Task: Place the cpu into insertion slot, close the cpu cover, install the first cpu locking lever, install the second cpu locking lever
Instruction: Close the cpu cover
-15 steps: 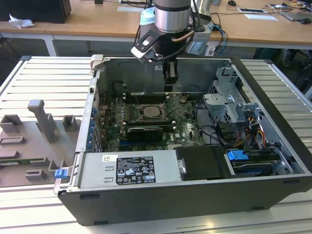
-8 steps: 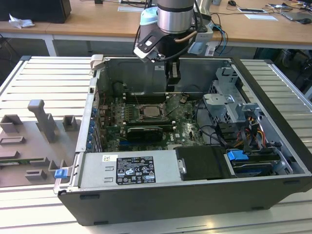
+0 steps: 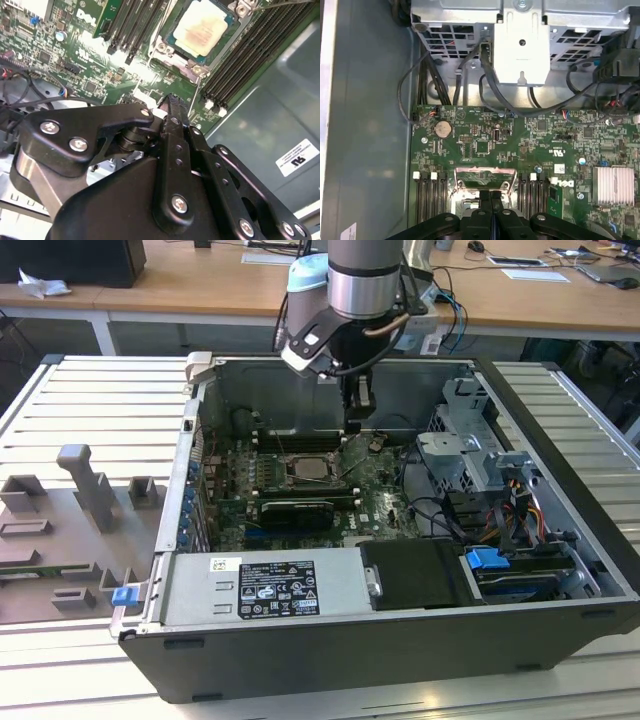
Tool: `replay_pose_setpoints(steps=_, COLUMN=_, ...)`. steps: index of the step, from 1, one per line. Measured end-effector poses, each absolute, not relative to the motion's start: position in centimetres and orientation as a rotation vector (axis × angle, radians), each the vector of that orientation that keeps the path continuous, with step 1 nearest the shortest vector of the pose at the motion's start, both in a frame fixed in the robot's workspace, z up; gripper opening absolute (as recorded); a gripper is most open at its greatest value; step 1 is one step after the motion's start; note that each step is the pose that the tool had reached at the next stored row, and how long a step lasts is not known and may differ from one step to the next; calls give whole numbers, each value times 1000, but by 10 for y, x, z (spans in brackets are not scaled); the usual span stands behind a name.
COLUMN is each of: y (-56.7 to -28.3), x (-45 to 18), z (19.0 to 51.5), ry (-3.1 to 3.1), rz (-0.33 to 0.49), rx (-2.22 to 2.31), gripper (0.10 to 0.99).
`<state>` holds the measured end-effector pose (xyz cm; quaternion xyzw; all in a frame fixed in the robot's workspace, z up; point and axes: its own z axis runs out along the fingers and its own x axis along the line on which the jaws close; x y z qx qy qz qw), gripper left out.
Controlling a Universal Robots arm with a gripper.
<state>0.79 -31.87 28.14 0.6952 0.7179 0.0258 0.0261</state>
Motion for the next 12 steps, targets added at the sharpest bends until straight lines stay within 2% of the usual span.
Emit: replay_pose_setpoints(steps=12, y=-319, x=17, z=277, ry=2220, rz=80, rx=2147, gripper=106)
